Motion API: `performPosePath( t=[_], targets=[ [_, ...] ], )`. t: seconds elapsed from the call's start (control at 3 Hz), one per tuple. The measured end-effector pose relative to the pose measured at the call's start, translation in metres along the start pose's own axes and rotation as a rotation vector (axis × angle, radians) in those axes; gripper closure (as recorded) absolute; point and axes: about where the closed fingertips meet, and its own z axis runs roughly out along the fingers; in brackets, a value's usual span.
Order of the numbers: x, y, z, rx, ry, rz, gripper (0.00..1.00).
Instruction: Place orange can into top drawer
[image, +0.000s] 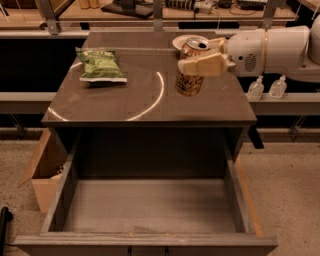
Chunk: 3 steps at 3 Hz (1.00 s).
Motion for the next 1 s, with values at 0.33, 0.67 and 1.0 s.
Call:
performPosePath(
  t=[0.33, 0.67, 1.0],
  targets=[
    [0.017, 0.038, 0.014, -0.009, 0.005, 0.005, 1.00],
    [0.046, 0.065, 0.025, -0.060, 0.046, 0.016, 1.00],
    [0.088, 0.083, 0.037, -0.087, 0.082, 0.027, 1.00]
  ],
)
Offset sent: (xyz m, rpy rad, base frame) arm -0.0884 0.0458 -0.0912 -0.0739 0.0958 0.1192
